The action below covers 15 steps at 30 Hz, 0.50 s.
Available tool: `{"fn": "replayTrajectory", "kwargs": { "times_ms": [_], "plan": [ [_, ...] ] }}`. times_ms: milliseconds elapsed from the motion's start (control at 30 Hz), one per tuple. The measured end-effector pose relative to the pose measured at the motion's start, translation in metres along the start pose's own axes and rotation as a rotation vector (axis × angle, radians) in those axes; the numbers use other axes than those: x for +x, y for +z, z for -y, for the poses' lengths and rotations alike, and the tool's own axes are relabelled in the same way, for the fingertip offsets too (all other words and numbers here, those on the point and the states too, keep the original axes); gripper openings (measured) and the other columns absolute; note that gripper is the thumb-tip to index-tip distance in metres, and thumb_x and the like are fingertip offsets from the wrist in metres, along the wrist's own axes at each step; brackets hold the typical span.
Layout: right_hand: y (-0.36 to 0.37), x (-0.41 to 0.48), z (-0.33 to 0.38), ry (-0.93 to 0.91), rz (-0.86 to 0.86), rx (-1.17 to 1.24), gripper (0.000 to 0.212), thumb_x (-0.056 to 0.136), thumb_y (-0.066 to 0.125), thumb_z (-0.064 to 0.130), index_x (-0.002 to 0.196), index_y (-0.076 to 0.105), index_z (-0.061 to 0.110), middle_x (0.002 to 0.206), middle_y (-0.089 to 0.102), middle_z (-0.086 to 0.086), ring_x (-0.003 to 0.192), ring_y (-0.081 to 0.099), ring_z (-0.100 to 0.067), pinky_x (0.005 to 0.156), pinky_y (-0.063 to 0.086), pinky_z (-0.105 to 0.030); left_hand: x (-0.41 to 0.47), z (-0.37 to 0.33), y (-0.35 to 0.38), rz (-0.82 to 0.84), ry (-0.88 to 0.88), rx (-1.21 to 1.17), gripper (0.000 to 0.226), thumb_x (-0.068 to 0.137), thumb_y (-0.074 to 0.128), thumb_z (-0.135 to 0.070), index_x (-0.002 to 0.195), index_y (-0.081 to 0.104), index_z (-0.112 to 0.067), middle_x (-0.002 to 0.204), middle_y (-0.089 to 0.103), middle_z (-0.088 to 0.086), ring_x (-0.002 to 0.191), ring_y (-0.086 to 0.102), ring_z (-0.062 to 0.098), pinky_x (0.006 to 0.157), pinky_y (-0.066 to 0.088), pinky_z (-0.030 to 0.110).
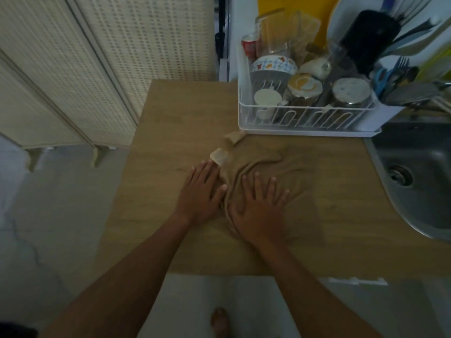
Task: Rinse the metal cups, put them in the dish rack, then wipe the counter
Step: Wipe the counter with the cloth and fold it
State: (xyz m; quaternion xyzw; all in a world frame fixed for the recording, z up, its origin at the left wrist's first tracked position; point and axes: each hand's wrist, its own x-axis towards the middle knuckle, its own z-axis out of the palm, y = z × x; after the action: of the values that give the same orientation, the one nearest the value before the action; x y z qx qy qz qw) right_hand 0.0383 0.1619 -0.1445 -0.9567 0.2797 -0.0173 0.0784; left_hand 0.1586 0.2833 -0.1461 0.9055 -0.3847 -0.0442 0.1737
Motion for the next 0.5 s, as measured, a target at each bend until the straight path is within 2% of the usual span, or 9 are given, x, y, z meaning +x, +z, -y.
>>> {"fn": "replayTrajectory", "kwargs": {
  "times_ms": [167, 267, 367, 500],
  "plan": [
    [-0.006, -0.078, 0.032, -0.050, 0.036, 0.011, 0.078, 0.076, 0.045, 0.064, 0.147, 0.037, 0.033, 0.157, 0.033, -0.005, 0.142, 0.024, -0.047, 0.109, 0.011, -0.072, -0.008, 0.009, -0.008, -0.062, -0.046, -0.156, 0.073, 0.092, 0.032, -0.053, 0.148, 0.034, -0.007, 0.156, 0.031, 0.014, 0.147, 0.023, 0.027, 0.119, 0.024, 0.044],
    [-0.005, -0.106, 0.050, -0.086, 0.103, 0.047, 0.078, 0.070, 0.052, 0.066, 0.142, 0.046, 0.035, 0.153, 0.040, -0.004, 0.138, 0.032, -0.049, 0.105, 0.016, -0.075, -0.013, 0.019, -0.013, -0.078, -0.073, -0.135, 0.069, 0.092, 0.034, -0.051, 0.146, 0.037, -0.008, 0.153, 0.035, 0.014, 0.145, 0.027, 0.027, 0.118, 0.024, 0.045],
    [0.000, -0.094, 0.057, -0.122, 0.108, 0.060, 0.077, 0.067, 0.054, 0.068, 0.137, 0.051, 0.037, 0.150, 0.045, -0.002, 0.137, 0.035, -0.049, 0.102, 0.017, -0.078, -0.012, 0.034, -0.017, -0.115, -0.058, -0.111, 0.065, 0.092, 0.037, -0.051, 0.145, 0.040, -0.013, 0.152, 0.039, 0.010, 0.144, 0.029, 0.025, 0.118, 0.023, 0.048],
    [0.003, -0.038, 0.067, -0.222, 0.100, 0.054, 0.074, 0.072, 0.052, 0.068, 0.140, 0.044, 0.039, 0.153, 0.041, -0.001, 0.139, 0.032, -0.047, 0.105, 0.013, -0.075, -0.001, 0.057, -0.024, -0.155, -0.151, -0.097, 0.062, 0.093, 0.031, -0.052, 0.142, 0.045, -0.015, 0.152, 0.039, 0.008, 0.144, 0.027, 0.025, 0.117, 0.022, 0.049]
  ]
}}
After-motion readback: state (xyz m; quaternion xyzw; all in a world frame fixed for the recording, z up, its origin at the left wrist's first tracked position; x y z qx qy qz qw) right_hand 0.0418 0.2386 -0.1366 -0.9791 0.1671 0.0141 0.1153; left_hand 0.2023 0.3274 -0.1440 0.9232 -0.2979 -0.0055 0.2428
